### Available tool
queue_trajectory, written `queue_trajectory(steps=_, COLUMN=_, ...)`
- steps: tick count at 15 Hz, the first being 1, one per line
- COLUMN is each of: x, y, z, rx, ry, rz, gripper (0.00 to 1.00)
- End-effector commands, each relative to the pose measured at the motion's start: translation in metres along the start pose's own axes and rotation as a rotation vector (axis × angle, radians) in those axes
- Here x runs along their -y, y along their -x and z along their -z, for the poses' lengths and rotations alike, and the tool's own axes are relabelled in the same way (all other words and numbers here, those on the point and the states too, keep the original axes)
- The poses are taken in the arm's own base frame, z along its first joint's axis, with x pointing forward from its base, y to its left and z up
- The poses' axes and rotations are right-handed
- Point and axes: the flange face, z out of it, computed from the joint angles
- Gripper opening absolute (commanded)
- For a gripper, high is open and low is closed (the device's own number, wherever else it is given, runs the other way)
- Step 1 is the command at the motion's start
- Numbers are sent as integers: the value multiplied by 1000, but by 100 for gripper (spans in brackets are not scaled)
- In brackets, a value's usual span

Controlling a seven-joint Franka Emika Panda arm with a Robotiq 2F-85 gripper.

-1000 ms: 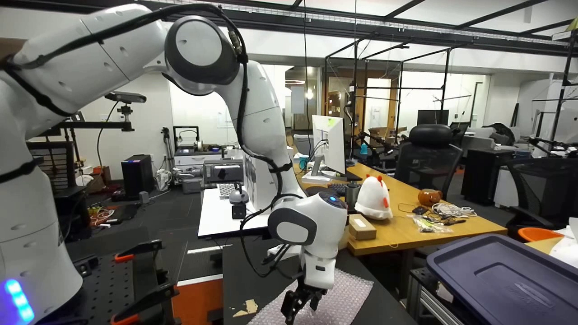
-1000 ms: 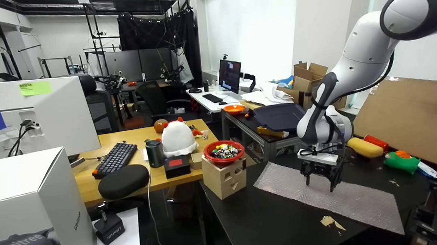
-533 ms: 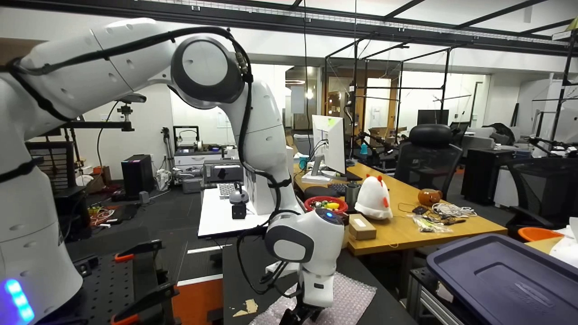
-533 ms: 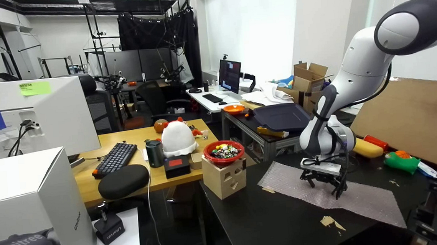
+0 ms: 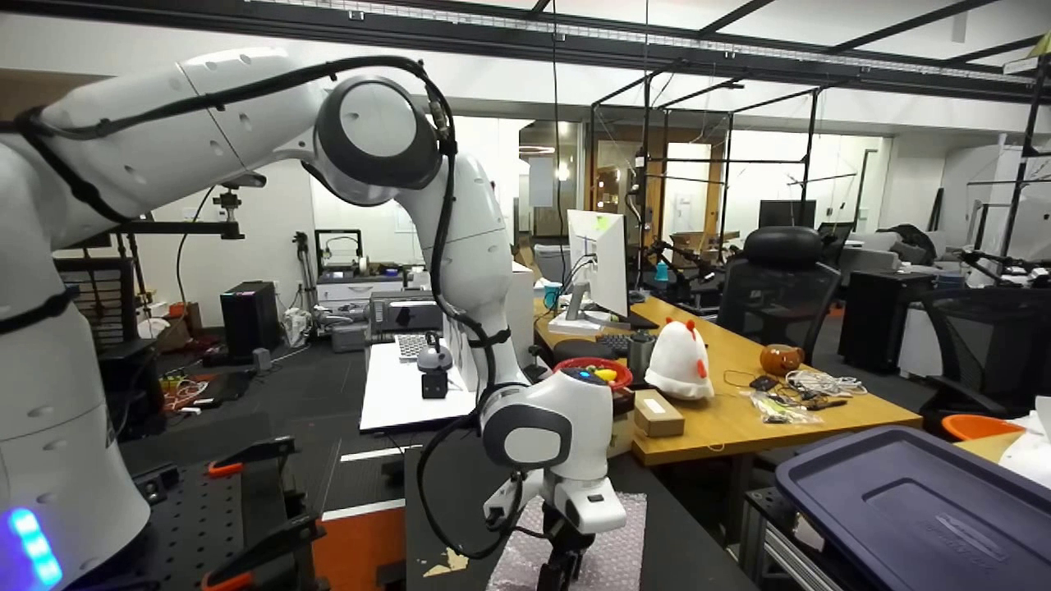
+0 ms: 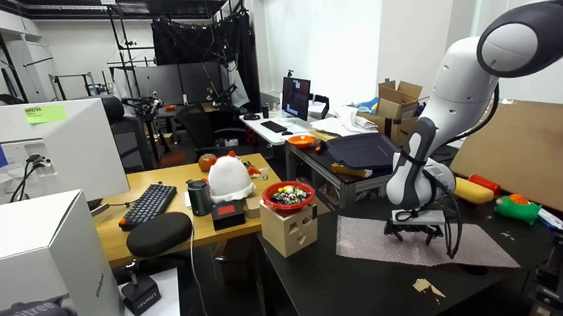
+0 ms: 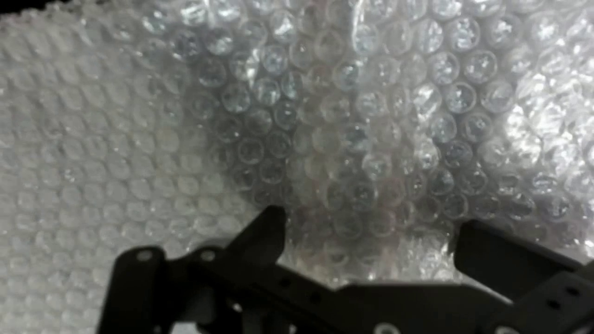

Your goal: Unfold the plastic once.

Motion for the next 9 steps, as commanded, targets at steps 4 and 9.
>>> queue_trajectory(steps=4, x=16, y=3, z=16, rx=-130, ry=-12, rz=336, gripper=100)
queue_trajectory(steps=9, x=20, y=-3, z=25, rx=-209, ry=-31, rz=501, gripper=100)
